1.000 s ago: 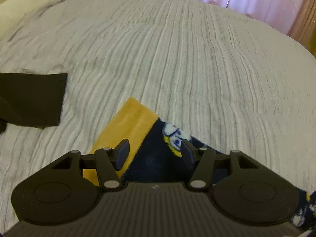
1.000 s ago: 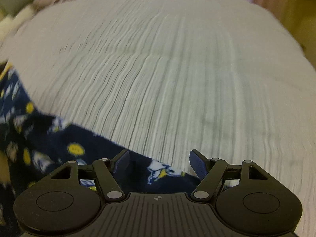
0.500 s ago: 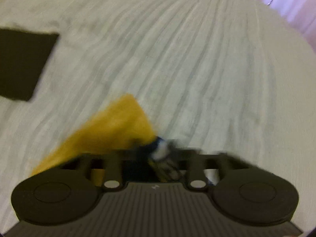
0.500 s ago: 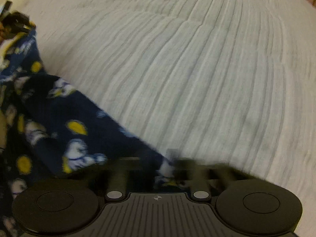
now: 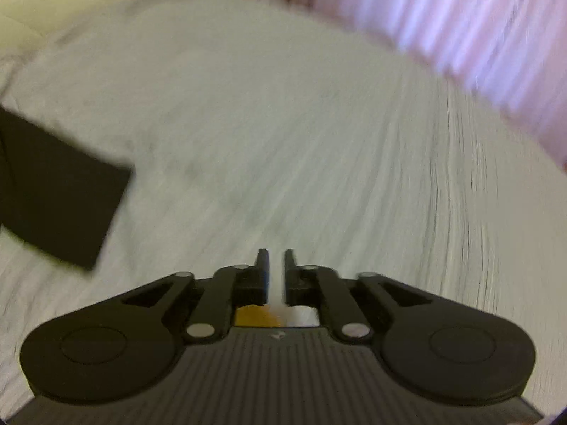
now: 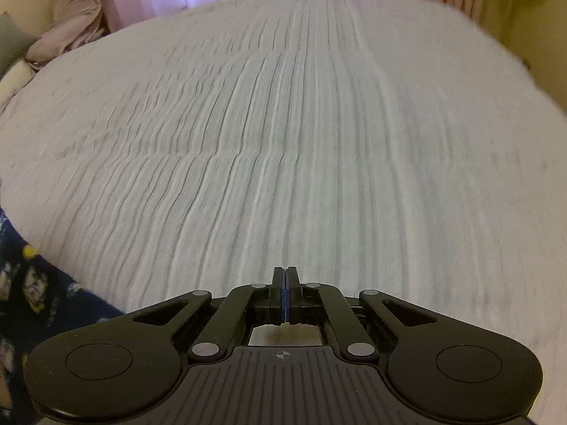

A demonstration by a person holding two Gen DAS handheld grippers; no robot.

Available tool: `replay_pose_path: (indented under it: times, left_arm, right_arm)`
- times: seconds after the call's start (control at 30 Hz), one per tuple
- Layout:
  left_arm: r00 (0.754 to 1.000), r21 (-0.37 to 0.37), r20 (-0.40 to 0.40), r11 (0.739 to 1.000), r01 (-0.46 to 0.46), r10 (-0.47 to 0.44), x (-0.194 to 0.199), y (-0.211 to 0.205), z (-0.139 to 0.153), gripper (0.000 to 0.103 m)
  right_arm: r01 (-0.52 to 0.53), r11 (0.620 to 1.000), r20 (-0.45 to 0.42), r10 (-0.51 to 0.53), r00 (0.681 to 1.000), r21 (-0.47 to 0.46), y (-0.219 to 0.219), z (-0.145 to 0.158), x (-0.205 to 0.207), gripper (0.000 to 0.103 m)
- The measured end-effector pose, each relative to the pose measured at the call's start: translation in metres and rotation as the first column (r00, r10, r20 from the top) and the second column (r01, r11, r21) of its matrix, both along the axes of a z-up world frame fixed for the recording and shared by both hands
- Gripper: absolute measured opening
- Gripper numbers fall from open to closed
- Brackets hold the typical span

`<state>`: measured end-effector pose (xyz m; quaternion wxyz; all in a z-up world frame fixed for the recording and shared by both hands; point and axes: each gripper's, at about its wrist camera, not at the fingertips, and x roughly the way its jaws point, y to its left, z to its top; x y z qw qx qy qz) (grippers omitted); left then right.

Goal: Fold clothes
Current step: 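Pinch the yellow-lined leg edge with the left gripper and smooth it flat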

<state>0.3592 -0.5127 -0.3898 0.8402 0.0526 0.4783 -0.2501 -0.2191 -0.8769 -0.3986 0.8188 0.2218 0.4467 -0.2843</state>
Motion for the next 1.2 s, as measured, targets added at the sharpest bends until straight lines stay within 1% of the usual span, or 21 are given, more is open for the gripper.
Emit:
replay_pose_path:
  times: [0.03,0.07,0.1,0.13,0.17,0.27,0.4,0.43,0.47,0.5,0.53,0.57,0.63,0.67,0.73,0.9,1.0,1.07,1.1,1.13,1.2]
  left_arm:
    - [0.999,0.017,-0.019,0.999,0.03,-0.03,-0.009,0.002,-0.002,0.031]
    - [0.998,0.026,-0.031,0.998,0.05,-0.05,-0.017,0.005,-0.002,0.038]
    - [0.997,0.032,-0.047,0.998,0.062,-0.061,-0.025,0.008,-0.002,0.039]
    - [0.996,0.032,-0.065,0.997,0.063,-0.061,-0.03,0.011,-0.002,0.042]
    - [0.995,0.027,-0.087,0.998,0.055,-0.052,-0.032,0.012,-0.002,0.047]
    - [0.992,0.023,-0.122,0.999,0.027,-0.024,-0.031,0.01,-0.008,0.058]
    - [0.984,0.061,-0.176,0.998,0.001,0.01,-0.017,-0.012,-0.034,0.062]
    - [0.983,0.087,-0.183,0.996,0.004,0.012,-0.017,-0.017,-0.042,0.058]
    - [0.984,0.126,-0.176,0.992,0.013,0.01,-0.019,-0.02,-0.05,0.034]
    - [0.985,0.165,-0.17,0.986,0.021,0.007,-0.022,-0.024,-0.057,0.02]
    - [0.989,0.194,-0.149,0.981,0.03,-0.001,-0.025,-0.026,-0.061,0.002]
    - [0.993,0.194,-0.121,0.98,0.037,-0.014,-0.03,-0.023,-0.059,0.002]
    - [0.997,0.158,-0.078,0.987,0.021,-0.008,-0.036,-0.011,-0.049,0.002]
    - [0.999,0.141,-0.054,0.99,0.009,-0.002,-0.039,-0.004,-0.042,0.002]
    - [1.0,0.104,-0.004,0.995,-0.008,0.009,-0.043,0.005,-0.026,0.002]
    - [0.991,0.003,0.134,1.0,-0.011,0.01,-0.042,0.003,0.02,0.002]
    - [0.983,-0.011,0.182,1.0,0.017,-0.015,-0.032,-0.022,0.026,0.003]
    - [0.989,0.017,0.151,1.0,0.003,-0.005,-0.02,-0.044,0.015,0.01]
    - [0.99,0.033,0.142,0.999,-0.013,0.008,-0.019,-0.052,0.009,0.01]
    - [0.99,0.047,0.142,0.999,-0.02,0.014,-0.019,-0.058,0.003,0.012]
    - [0.985,0.069,0.173,0.997,-0.022,0.009,-0.02,-0.055,-0.002,0.014]
  right_arm:
    - [-0.027,1.0,-0.018,0.027,0.999,0.013,0.005,-0.001,0.001,0.001]
    - [-0.055,0.998,-0.023,0.055,0.998,0.018,0.008,0.0,0.0,0.009]
    - [-0.081,0.996,-0.027,0.081,0.996,0.024,0.011,0.001,-0.002,0.02]
    - [-0.088,0.996,-0.031,0.089,0.996,0.032,0.012,0.003,-0.006,0.063]
    - [-0.105,0.994,-0.023,0.106,0.994,0.022,0.015,0.004,-0.009,0.081]
    - [-0.169,0.985,-0.025,0.17,0.985,0.035,0.017,0.005,-0.011,0.081]
    - [-0.289,0.957,-0.085,0.291,0.953,0.039,0.023,-0.002,-0.001,0.081]
    - [-0.313,0.948,-0.092,0.316,0.944,0.052,0.024,-0.006,0.0,0.081]
    - [-0.337,0.939,-0.098,0.342,0.935,0.065,0.025,-0.01,0.002,0.081]
    - [-0.36,0.93,-0.104,0.367,0.924,0.078,0.027,-0.015,0.003,0.08]
    - [-0.383,0.919,-0.11,0.391,0.914,0.092,0.028,-0.019,0.005,0.069]
    - [-0.405,0.908,-0.116,0.416,0.902,0.105,0.029,-0.023,0.006,0.041]
    - [-0.439,0.889,-0.113,0.453,0.884,0.128,0.034,-0.027,0.007,0.012]
    - [-0.451,0.882,-0.107,0.466,0.878,0.137,0.038,-0.026,0.007,0.003]
    - [-0.472,0.876,-0.096,0.481,0.872,0.1,0.044,-0.019,0.004,0.001]
    - [-0.396,0.917,-0.004,0.397,0.918,-0.041,0.036,0.013,-0.012,0.0]
    - [-0.331,0.937,0.03,0.336,0.941,-0.113,0.027,0.024,-0.006,0.0]
    - [-0.255,0.958,-0.006,0.256,0.967,-0.133,0.02,0.013,0.007,0.001]
    - [-0.198,0.97,-0.058,0.192,0.98,-0.138,0.016,0.002,0.013,0.001]
    - [-0.141,0.979,-0.109,0.126,0.986,-0.147,0.011,-0.008,0.019,0.001]
    - [-0.026,0.975,-0.153,-0.008,0.988,-0.219,0.006,-0.019,0.019,0.001]
